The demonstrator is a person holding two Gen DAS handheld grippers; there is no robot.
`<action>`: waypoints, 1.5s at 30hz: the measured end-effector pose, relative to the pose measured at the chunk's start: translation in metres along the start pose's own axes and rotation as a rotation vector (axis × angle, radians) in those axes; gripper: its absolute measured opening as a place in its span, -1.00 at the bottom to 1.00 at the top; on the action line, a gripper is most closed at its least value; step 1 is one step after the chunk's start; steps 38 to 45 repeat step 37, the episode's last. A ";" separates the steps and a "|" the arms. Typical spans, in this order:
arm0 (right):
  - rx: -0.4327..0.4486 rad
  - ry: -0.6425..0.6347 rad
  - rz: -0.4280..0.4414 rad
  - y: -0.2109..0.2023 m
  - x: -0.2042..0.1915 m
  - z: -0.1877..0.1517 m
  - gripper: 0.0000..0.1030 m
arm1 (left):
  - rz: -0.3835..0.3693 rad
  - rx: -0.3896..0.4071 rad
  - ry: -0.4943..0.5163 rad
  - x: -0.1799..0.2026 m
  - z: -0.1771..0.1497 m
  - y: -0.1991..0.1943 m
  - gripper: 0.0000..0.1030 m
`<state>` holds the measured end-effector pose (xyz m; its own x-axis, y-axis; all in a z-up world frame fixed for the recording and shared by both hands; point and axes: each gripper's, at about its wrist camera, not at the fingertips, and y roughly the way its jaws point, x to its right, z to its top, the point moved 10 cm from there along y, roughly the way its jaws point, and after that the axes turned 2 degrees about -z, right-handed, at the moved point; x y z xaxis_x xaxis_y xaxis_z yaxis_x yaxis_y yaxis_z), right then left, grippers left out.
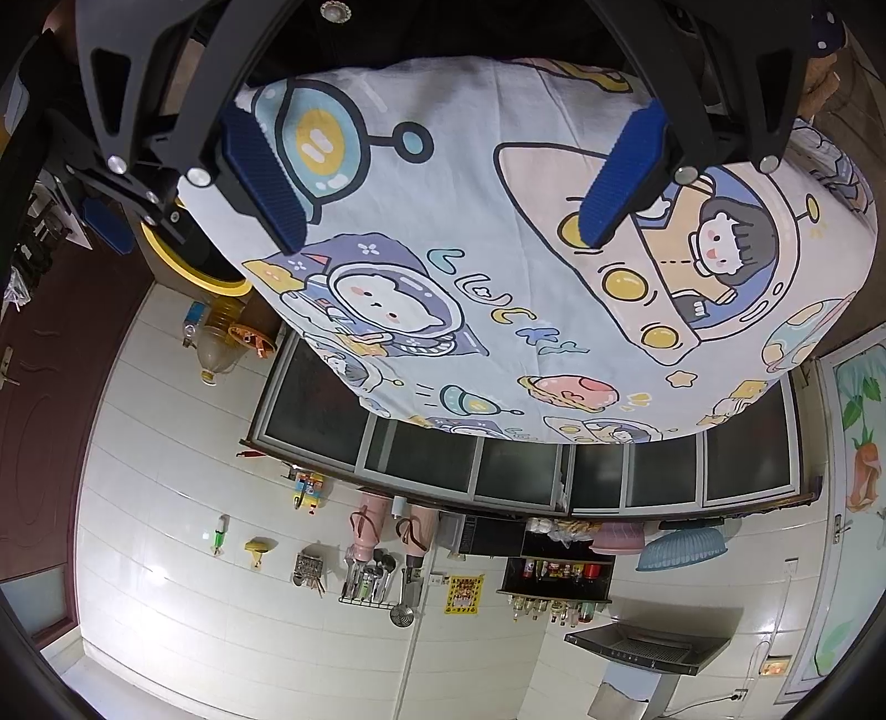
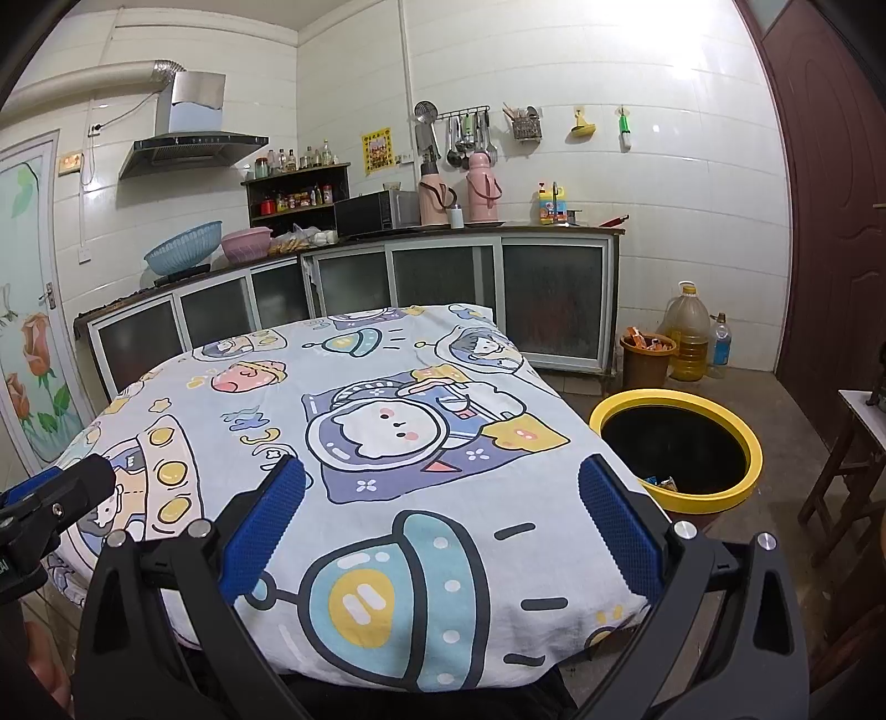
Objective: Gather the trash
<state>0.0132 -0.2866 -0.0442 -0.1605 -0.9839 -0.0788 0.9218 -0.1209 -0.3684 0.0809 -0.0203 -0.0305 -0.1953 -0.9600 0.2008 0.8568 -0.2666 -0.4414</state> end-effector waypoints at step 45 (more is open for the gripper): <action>-0.002 0.003 0.002 0.000 0.001 -0.001 0.84 | -0.002 -0.019 -0.007 0.000 -0.005 0.004 0.85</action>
